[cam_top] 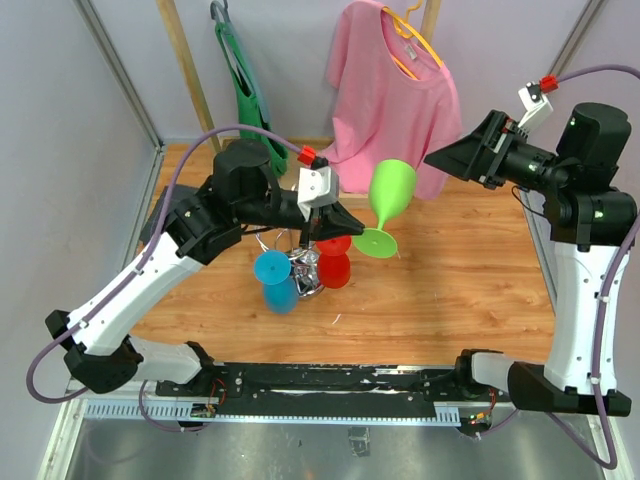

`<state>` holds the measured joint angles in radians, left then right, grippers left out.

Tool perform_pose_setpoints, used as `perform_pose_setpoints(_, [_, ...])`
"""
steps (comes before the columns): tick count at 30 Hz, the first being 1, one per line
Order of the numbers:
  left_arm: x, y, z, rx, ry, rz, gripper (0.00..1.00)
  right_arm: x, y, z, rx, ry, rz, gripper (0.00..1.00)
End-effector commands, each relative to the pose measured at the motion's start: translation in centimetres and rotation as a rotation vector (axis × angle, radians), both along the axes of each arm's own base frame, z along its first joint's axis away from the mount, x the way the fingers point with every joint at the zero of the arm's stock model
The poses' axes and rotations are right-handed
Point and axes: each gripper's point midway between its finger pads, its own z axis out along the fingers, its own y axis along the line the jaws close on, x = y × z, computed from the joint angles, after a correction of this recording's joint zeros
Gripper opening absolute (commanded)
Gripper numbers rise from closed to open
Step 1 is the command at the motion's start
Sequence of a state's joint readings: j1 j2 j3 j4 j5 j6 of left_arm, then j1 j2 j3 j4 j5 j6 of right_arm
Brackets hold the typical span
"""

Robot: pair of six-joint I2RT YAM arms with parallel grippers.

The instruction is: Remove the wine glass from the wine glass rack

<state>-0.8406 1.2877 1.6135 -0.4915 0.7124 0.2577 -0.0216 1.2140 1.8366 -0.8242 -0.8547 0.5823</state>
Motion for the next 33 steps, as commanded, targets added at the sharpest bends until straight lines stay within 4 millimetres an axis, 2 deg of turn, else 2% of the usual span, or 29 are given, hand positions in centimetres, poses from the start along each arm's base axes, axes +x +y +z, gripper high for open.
perform_pose_setpoints(1, [-1.1,-0.2,-1.0,0.012,-0.139,-0.095,0.0,-1.4,0.2,0.1,0.006,-0.012,0.1,0.99])
perform_pose_setpoints(5, [-2.3,-0.3,-2.7,0.032,-0.259,-0.155,0.0,-2.5,0.7,-2.8,-0.011,0.016,0.201,0.99])
perform_pose_setpoints(9, [-2.7,-0.1,-4.4,0.056,-0.322,-0.172,0.0,-2.3,0.6,-5.6,-0.034,0.056,0.216,0.98])
perform_pose_setpoints(16, [-4.2,-0.1,-5.5,0.055,-0.386,-0.24,0.0,-2.3,0.9,-6.5,-0.03,0.071,0.274,0.96])
perform_pose_setpoints(27, [-5.7,0.8,-7.5,0.052,-0.513,-0.318,0.0,-5.4,1.4,-9.9,-0.003,0.16,0.331,0.86])
perform_pose_setpoints(33, [-6.3,0.9,-8.9,0.074,-0.541,-0.377,0.0,-6.8,1.8,-10.4,-0.011,0.175,0.358,0.82])
